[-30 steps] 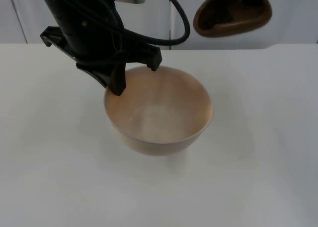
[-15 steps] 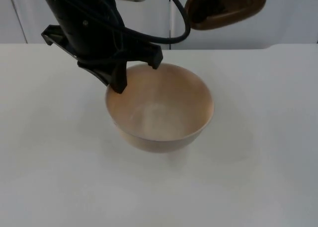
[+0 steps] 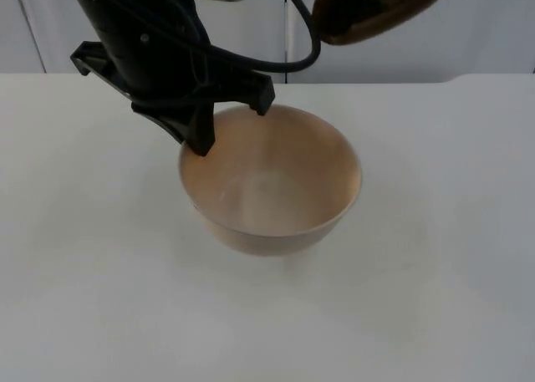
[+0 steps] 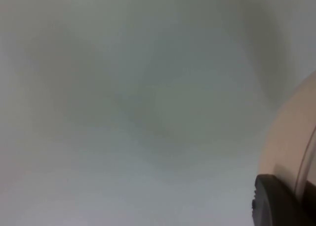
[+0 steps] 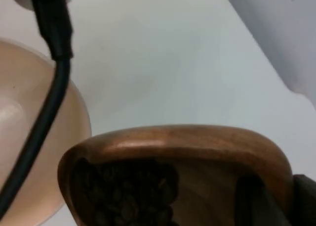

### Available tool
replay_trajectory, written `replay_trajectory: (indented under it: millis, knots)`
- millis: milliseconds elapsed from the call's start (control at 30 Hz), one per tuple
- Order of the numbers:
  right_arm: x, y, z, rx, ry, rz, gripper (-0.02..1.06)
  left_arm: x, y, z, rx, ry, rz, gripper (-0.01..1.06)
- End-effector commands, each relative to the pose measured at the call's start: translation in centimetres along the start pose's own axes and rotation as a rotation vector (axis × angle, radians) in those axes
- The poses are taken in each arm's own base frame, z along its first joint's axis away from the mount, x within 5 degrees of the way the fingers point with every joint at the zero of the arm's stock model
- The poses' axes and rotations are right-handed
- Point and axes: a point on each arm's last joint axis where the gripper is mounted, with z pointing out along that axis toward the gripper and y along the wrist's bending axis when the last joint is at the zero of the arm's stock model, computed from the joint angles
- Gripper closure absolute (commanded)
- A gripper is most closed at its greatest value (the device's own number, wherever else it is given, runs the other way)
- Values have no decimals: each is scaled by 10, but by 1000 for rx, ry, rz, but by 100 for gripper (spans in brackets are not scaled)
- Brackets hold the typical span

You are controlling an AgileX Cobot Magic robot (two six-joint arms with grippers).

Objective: Pick up the bowl with the left hand and pour the coffee beans from the cup into the bowl with the right hand.

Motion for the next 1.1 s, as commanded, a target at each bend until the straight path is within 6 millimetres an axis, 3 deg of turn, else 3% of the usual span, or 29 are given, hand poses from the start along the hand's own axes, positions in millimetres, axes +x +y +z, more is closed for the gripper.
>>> replay_trajectory:
  millis: [0,333,500,1067]
  knots:
    - [-2,1,-5,35,-18,-19,105,-2,-3,-1,11,-17,-9,105]
    - [-2,0,-4,50,-14,-26,105,-2,-3,-1,11,-17,-9,105]
    - [1,12,1,77,9,-75,105,-2,-3,-2,11,-20,-9,105]
    - [-6,23,-11,167,-31,-129,105,-3,-3,-2,12,-26,-11,105]
